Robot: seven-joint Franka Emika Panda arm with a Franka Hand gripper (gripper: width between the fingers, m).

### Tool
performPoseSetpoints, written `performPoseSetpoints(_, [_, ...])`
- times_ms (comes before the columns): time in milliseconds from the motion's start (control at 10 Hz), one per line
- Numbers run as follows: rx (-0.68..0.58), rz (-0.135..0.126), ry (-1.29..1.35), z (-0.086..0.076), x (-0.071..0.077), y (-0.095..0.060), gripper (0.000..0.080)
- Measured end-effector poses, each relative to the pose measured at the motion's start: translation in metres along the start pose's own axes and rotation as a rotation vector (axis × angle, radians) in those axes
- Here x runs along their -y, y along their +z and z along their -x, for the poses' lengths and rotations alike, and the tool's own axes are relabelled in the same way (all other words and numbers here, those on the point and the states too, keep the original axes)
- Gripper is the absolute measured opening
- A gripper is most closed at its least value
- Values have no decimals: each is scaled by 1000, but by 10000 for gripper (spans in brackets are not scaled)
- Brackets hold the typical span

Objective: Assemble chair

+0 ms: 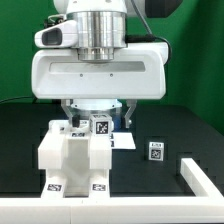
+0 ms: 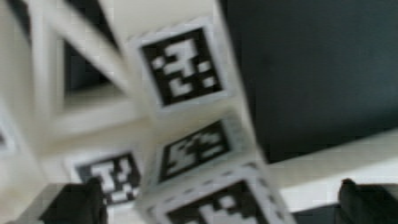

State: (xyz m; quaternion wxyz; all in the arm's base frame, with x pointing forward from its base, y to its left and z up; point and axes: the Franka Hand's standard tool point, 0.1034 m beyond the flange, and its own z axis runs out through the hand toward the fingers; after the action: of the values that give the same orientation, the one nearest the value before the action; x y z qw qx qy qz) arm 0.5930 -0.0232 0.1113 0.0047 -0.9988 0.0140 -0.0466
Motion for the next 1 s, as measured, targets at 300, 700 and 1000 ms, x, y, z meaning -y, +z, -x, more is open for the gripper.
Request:
performPoseSetpoints(300, [-8, -3, 14, 0, 1, 1, 560])
performPoseSetpoints(700, [-7, -9, 316, 0, 2, 1, 281])
performPoseSetpoints(1000, [-8, -16, 525, -3, 2, 3, 282])
